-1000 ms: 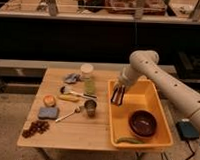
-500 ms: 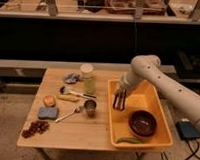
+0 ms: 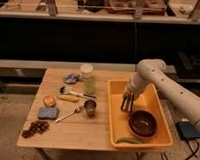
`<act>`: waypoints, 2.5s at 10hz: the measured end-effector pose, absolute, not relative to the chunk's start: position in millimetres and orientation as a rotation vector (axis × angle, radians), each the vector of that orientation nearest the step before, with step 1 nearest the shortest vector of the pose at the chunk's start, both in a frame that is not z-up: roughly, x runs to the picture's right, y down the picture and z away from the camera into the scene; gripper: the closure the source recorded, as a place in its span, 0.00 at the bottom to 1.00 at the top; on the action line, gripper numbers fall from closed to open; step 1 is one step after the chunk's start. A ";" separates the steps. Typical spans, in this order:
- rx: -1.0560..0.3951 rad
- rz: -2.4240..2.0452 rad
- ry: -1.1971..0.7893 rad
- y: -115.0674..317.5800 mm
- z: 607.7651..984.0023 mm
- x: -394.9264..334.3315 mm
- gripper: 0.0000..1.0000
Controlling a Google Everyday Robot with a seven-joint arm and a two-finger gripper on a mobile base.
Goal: Wipe tray with eraser
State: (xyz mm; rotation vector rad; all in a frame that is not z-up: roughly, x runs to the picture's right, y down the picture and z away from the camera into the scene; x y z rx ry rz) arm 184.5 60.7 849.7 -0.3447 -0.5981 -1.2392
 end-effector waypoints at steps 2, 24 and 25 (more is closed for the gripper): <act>-0.374 -1.214 -0.576 54.1 867.9 190.8 1.00; -0.431 -1.270 -0.551 63.2 889.4 164.8 1.00; -0.425 -1.279 -0.553 58.3 888.9 155.1 1.00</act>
